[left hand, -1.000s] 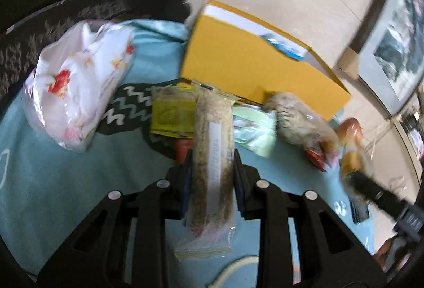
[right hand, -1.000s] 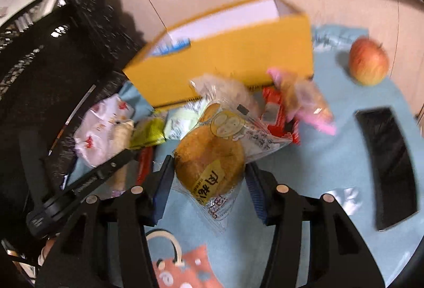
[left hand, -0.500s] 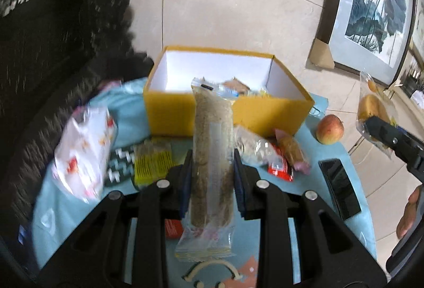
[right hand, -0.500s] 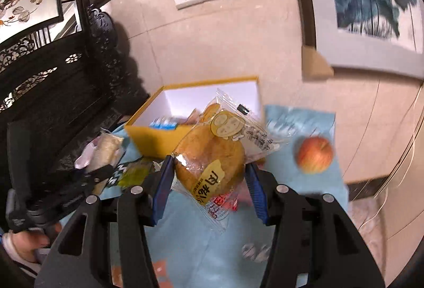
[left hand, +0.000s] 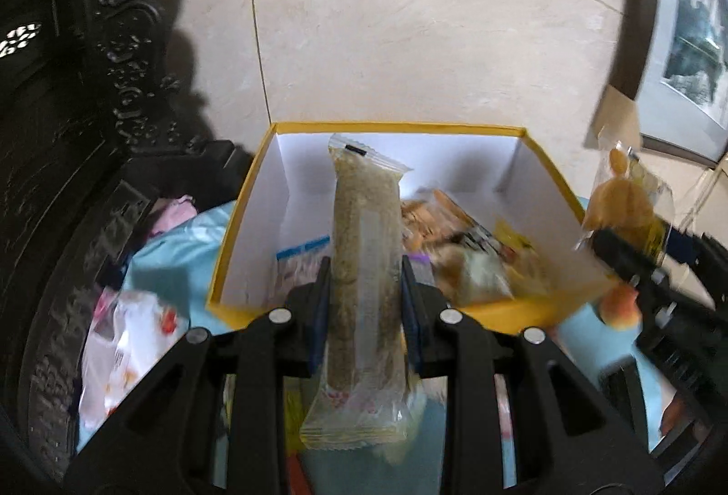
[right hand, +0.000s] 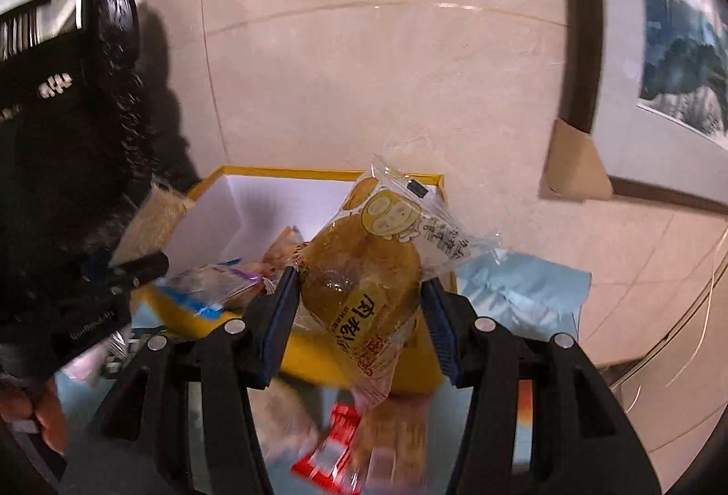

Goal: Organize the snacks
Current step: 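Carry both packets over the yellow box and open both tools to drop them, then move both open tools back over the snack pile, then grasp the red bar with the left tool while the right tool grasps the clear white-cube bag, then carry both snacks over the yellow box and open both tools to drop them, then move both open tools back over the snack pile, then grasp the yellow-green packet with the left tool while the right tool grasps the green-white packet, then carry both packets over the yellow box and open both tools to drop them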

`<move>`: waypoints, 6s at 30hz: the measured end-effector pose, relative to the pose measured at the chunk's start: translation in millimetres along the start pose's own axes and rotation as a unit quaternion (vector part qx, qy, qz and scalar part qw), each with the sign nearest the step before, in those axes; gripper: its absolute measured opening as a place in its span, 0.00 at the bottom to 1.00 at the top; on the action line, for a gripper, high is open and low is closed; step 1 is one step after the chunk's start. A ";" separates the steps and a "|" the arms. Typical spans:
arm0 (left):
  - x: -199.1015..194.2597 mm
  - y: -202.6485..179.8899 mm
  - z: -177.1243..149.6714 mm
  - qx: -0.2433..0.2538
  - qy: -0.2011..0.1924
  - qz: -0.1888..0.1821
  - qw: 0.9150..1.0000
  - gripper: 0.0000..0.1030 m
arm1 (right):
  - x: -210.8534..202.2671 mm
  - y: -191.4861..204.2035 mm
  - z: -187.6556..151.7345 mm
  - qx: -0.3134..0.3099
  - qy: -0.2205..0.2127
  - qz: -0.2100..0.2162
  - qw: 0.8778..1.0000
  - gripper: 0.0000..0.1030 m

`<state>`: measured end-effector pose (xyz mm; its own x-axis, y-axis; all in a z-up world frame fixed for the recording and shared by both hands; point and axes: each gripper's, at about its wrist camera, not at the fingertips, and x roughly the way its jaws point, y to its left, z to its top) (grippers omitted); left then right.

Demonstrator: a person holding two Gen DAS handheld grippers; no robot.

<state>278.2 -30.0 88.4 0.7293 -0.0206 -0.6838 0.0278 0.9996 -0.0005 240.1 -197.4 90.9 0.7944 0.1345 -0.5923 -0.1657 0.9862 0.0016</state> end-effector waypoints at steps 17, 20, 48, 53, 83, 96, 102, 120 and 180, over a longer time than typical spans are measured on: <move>-32.0 26.8 -15.9 -0.040 -0.028 0.013 0.999 0.94 | -46.7 -25.4 -24.5 0.032 -0.008 0.007 0.999 0.69; -53.7 26.7 -36.6 -0.026 -0.017 0.009 0.999 0.95 | -56.9 -29.4 -47.1 0.030 0.024 0.017 0.999 0.72; 9.6 63.8 -190.3 -0.051 0.130 0.007 0.990 0.23 | -58.4 17.4 -135.0 0.025 0.090 0.082 0.992 0.72; 9.4 65.3 -191.2 -0.058 0.128 0.000 0.990 0.23 | -14.4 54.9 -123.8 -0.031 0.098 0.073 0.992 0.72; -105.5 28.5 -137.7 -0.013 0.037 -0.008 0.999 0.23 | -95.2 -7.5 -105.1 0.101 0.026 0.130 0.986 0.29; -75.1 -10.0 -12.4 0.023 -0.003 -0.031 0.999 0.23 | -71.8 -29.4 -28.6 0.111 -0.041 0.087 0.989 0.30; -23.0 -21.6 3.1 0.036 0.016 -0.032 0.999 0.23 | -25.3 -23.0 -13.8 0.068 -0.024 0.065 0.995 0.30; -25.4 19.6 -22.2 0.021 0.024 0.008 0.999 0.91 | -49.9 -29.8 -52.6 0.107 -0.006 0.080 0.991 0.57; -9.7 80.0 -115.6 -0.092 0.111 0.024 0.989 0.61 | -44.2 29.0 -106.5 0.169 0.054 0.131 0.975 0.21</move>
<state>194.4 52.3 10.6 0.5579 0.0115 -0.8298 -0.1430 0.9863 -0.0825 138.0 -185.2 31.4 0.6811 0.3934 -0.6176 -0.1376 0.8971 0.4198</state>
